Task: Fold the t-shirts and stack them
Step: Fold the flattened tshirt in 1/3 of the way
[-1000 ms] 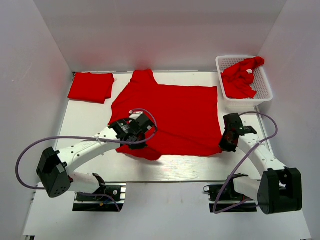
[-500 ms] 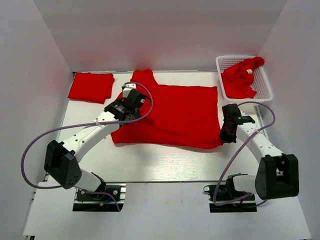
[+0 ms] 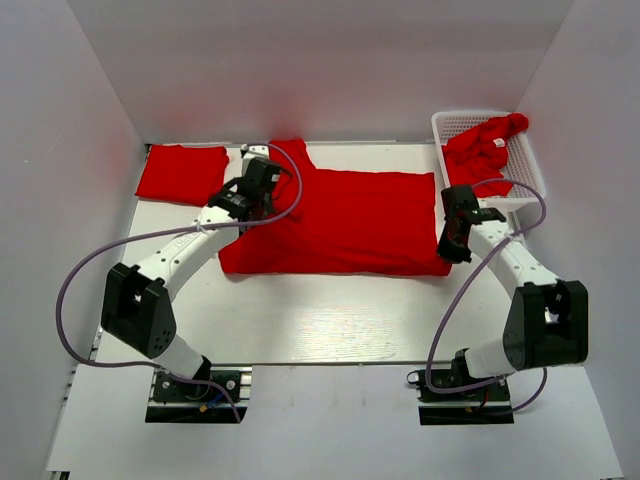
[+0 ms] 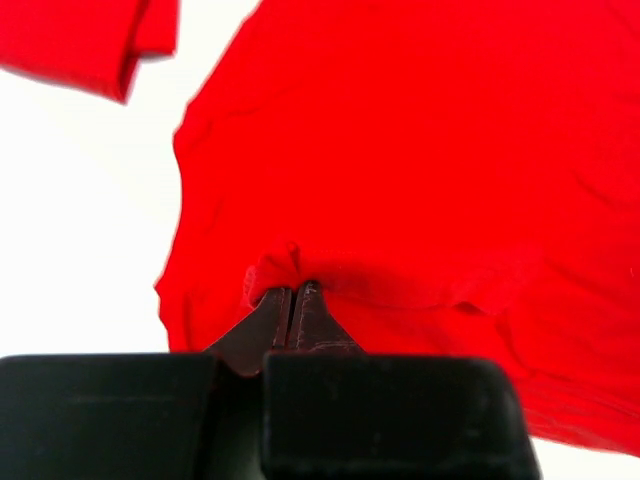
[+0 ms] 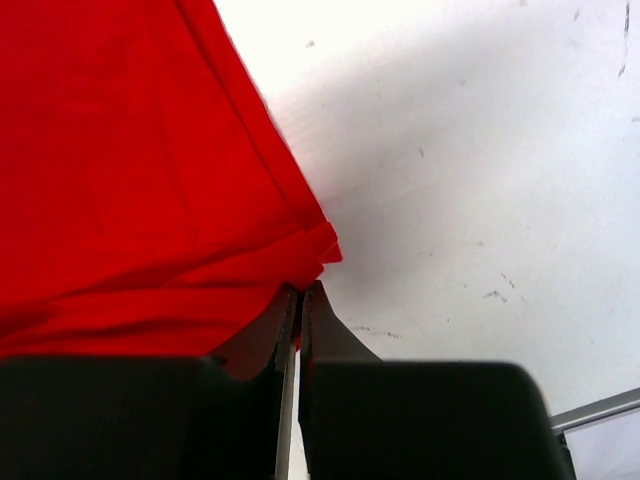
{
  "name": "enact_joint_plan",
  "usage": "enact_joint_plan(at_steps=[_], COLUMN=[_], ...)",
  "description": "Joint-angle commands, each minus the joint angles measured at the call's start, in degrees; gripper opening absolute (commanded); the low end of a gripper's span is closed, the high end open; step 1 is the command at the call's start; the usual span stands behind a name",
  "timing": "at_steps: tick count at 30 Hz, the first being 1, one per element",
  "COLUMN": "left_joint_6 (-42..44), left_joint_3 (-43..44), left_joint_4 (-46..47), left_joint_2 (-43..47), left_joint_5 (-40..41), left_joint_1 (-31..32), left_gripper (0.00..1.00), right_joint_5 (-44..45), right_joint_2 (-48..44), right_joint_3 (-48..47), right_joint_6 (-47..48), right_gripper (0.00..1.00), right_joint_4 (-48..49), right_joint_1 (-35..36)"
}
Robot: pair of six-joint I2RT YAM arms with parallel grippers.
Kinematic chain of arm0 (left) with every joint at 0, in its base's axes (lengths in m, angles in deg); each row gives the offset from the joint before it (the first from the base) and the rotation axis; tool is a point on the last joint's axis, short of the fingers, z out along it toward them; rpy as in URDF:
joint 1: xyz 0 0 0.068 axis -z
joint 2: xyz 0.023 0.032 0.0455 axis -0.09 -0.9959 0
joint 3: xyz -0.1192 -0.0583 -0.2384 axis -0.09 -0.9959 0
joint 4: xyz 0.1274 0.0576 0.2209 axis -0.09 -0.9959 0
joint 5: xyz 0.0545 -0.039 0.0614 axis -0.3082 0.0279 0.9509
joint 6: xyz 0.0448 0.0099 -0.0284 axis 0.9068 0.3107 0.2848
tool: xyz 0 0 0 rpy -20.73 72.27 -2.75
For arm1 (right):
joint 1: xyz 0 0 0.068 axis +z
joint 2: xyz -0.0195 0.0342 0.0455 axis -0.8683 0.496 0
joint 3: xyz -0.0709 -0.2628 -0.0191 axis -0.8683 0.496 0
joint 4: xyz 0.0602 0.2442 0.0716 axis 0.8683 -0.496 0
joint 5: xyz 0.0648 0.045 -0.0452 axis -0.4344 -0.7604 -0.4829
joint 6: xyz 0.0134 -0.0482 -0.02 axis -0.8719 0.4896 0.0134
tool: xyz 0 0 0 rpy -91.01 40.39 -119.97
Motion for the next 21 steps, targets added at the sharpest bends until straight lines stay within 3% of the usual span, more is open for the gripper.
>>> enact_joint_plan(at_steps=[1, 9, 21], left_joint_6=[4.3, 7.6, 8.6], left_joint_3=[4.1, 3.6, 5.2], left_joint_4=[3.9, 9.5, 10.6], left_joint_2=[0.0, -2.2, -7.2], left_joint_5=[0.6, -4.0, -6.3], left_joint_1=[-2.2, -5.3, -8.2], left_gripper=[0.00, 0.00, 0.00], right_joint_5=[2.6, 4.0, 5.6], right_joint_2=[2.6, 7.5, 13.3], right_joint_3=[-4.4, -9.4, -13.2], right_joint_6=[0.7, 0.9, 2.8], right_gripper=[0.00, 0.00, 0.00], right_joint_4=[-1.3, -0.8, 2.5], right_joint_1=[0.1, -0.1, -0.1])
